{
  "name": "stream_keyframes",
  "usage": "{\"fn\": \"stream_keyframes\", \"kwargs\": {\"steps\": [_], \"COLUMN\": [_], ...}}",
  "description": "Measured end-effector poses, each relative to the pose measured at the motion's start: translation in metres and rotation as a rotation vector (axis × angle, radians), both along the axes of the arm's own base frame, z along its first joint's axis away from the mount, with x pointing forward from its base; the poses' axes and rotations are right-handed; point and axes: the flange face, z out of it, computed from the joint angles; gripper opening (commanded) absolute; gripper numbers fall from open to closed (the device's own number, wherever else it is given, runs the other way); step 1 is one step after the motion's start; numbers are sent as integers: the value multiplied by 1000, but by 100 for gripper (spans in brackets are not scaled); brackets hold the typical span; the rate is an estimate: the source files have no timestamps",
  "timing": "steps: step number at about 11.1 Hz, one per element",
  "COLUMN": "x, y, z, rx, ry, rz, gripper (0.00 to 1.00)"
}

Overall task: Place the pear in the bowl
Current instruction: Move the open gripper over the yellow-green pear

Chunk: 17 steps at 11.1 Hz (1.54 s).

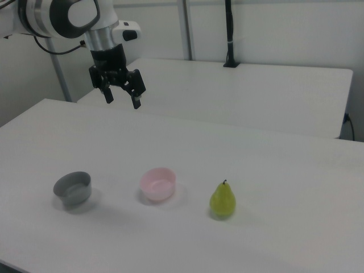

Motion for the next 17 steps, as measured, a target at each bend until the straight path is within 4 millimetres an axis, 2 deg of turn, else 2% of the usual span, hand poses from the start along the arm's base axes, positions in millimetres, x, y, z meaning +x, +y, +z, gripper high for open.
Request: {"fn": "stream_keyframes", "kwargs": {"steps": [17], "x": [0], "y": [-3], "z": [0], "rx": [-2], "ry": [0], "rz": [17], "gripper": [100]}}
